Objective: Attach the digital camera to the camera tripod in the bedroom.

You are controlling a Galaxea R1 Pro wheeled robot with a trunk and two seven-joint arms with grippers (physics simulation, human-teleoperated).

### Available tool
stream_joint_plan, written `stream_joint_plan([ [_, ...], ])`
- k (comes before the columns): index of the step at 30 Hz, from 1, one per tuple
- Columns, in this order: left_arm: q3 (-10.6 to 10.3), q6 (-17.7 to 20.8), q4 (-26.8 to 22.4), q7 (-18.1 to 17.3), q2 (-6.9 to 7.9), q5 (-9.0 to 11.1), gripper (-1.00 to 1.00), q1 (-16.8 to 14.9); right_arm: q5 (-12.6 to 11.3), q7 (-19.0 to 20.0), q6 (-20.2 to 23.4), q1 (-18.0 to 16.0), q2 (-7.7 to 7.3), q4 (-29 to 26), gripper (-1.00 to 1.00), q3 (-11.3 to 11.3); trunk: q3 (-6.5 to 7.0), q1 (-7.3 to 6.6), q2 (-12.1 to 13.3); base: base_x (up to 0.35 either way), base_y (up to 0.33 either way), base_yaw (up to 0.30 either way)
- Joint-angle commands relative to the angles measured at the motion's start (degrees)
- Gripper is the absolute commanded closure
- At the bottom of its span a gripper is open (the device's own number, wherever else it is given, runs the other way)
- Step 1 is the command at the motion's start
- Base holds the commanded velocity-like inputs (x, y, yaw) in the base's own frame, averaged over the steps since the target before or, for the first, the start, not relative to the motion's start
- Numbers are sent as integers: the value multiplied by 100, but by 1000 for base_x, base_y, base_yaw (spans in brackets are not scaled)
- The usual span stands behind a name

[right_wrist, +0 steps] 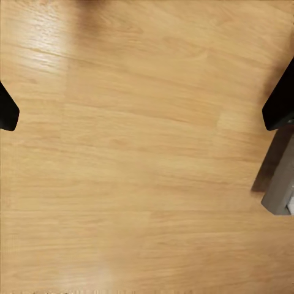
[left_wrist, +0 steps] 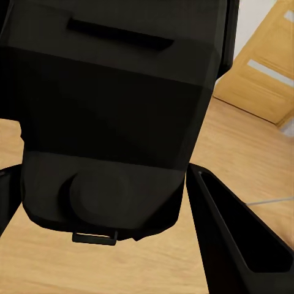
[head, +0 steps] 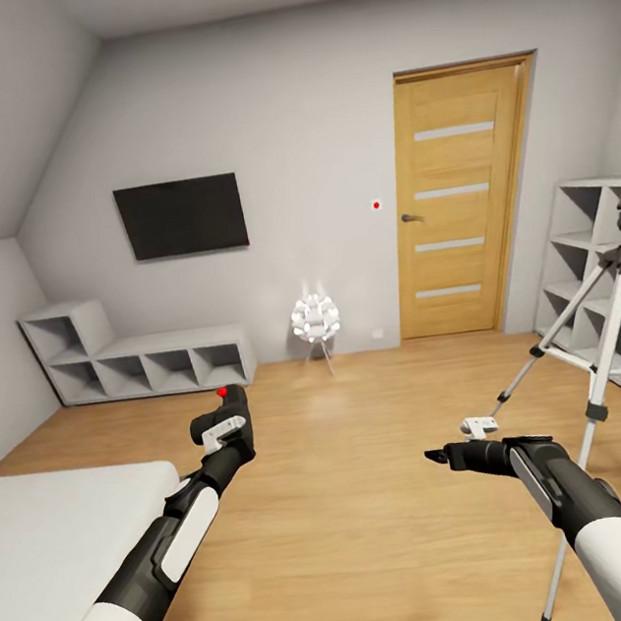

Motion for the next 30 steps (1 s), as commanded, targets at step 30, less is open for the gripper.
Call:
stream_joint_plan([
  [30, -14, 12, 90, 50, 8, 72, 100, -5, 8, -36, 57, -4, 6, 11, -100, -12, 532, -660, 1201, 0, 0, 0],
])
